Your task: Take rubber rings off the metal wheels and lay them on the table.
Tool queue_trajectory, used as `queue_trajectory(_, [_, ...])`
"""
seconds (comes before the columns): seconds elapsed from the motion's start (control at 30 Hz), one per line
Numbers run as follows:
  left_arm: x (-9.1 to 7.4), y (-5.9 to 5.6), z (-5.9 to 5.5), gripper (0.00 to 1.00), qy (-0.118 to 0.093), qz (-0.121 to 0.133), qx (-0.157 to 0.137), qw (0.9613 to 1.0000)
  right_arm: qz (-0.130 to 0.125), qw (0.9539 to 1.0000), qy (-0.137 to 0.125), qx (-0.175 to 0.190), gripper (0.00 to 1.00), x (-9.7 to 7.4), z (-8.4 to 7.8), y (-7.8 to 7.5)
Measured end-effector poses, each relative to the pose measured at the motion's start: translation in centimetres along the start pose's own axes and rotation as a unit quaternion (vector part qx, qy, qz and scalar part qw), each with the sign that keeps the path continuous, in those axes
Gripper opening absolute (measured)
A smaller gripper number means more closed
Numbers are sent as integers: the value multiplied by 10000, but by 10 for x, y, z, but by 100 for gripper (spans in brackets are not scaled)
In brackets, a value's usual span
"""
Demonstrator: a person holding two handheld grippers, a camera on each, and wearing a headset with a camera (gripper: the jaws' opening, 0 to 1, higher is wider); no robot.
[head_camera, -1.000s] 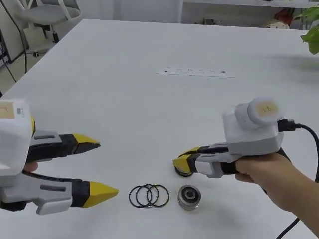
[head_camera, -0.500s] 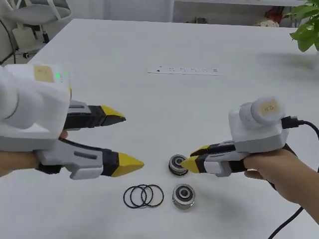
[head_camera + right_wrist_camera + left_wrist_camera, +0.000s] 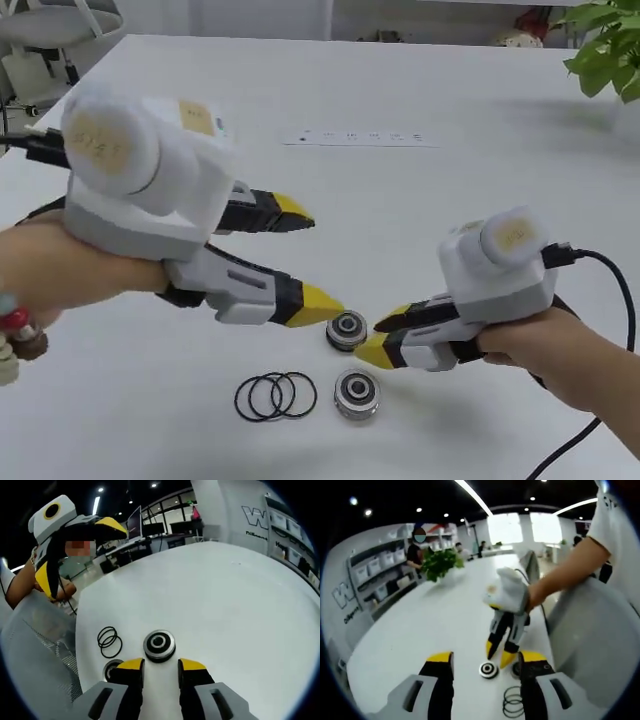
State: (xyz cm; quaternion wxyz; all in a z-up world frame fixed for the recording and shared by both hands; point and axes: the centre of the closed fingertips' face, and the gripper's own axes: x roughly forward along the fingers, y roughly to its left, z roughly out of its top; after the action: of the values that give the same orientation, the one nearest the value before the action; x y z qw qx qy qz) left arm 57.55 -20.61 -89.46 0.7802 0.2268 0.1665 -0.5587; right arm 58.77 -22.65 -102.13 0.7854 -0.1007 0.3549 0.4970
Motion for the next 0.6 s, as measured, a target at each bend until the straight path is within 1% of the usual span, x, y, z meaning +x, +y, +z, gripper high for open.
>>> queue_trajectory(0.1, [15, -1, 3, 50, -68, -145, 18, 9999, -28, 10000, -18, -11, 23, 2, 0, 0])
queue_trajectory(0.17, [24, -1, 3, 43, -164, -249, -33, 9996, -25, 10000, -7, -70, 22, 4, 0, 1])
queue_trajectory(0.2, [30, 1, 0, 41, -137, -255, -107, 9995, -26, 9999, -13, -96, 22, 4, 0, 1])
queue_trajectory(0.23, [34, 2, -4, 39, -87, -258, -95, 9996, -29, 9999, -14, -104, 22, 4, 0, 1])
queue_trajectory(0.3, [43, 3, -14, 41, 10, -248, -85, 9997, -28, 9999, -24, -98, 21, 5, 1, 1])
queue_trajectory(0.33, [48, 3, -19, 41, 27, -254, -90, 9996, -29, 9999, -20, -103, 21, 5, 1, 1])
queue_trajectory(0.4, [52, 4, -26, 41, 8, -205, -124, 9997, -45, 9999, -33, -133, 21, 5, 1, 0])
queue_trajectory(0.47, [56, 7, -33, 38, -67, -43, -271, 9996, -43, 9999, -47, -142, 20, 5, 2, 0])
queue_trajectory(0.5, [58, 9, -38, 37, -83, 50, -388, 9992, -41, 9999, -59, -153, 19, 5, 2, 0])
queue_trajectory(0.53, [59, 10, -43, 36, -84, 82, -436, 9990, -46, 9998, -67, -175, 18, 5, 2, 0])
queue_trajectory(0.57, [62, 10, -49, 36, -56, 59, -454, 9989, -52, 9998, -61, -186, 18, 5, 2, 0])
queue_trajectory(0.6, [64, 9, -53, 35, -27, 59, -478, 9988, -58, 9998, -26, -205, 18, 6, 0, 0])
